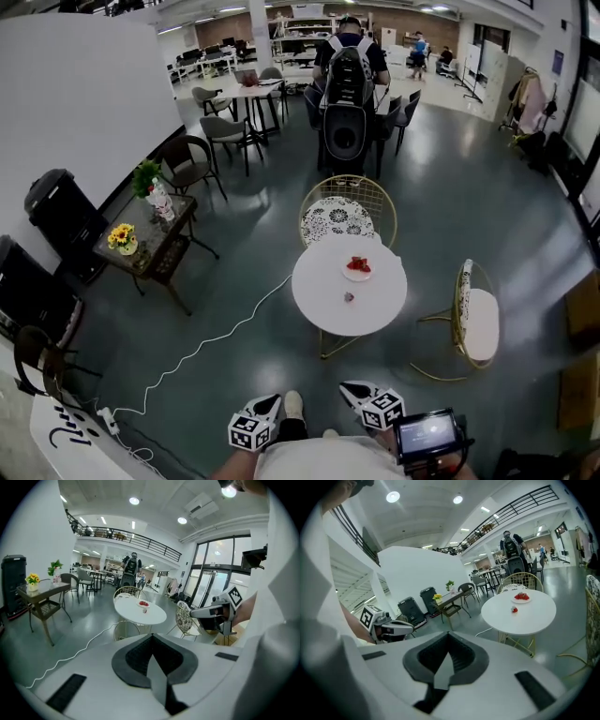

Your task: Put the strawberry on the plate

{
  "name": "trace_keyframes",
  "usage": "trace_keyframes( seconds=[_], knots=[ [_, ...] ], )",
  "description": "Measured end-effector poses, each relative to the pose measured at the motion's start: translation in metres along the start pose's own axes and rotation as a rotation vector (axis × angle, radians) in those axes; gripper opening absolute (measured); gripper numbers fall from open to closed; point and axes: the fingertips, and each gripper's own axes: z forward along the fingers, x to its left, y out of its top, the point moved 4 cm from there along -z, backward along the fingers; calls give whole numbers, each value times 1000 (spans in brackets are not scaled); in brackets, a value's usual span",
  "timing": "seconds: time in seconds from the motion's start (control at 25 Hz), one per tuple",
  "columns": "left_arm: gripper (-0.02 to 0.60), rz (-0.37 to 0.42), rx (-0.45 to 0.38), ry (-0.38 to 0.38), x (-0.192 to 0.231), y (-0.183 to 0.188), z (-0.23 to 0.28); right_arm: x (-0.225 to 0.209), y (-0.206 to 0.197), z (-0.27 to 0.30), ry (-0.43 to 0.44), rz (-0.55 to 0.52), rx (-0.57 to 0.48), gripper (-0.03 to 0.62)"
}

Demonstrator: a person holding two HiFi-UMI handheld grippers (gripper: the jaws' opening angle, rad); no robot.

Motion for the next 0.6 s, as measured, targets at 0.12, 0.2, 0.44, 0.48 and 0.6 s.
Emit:
trace_keyframes(
  seconds=[0.12, 0.2, 0.44, 0.48, 0.6],
  knots=[
    [5, 41, -1, -37, 15, 24, 23, -17, 16, 1, -38, 8, -24, 5],
    [5, 58, -3, -56, 29, 39, 39, -27, 30, 7, -53, 13, -45, 5],
    [5, 72, 3, -109, 83, 67, 70, -45, 58, 50, -84, 23, -55, 5],
    [5, 74, 7, -121, 88, 71, 72, -46, 64, 55, -94, 27, -58, 5],
    [5, 90, 25, -166, 101, 84, 82, -50, 86, 68, -133, 34, -74, 5]
  ],
)
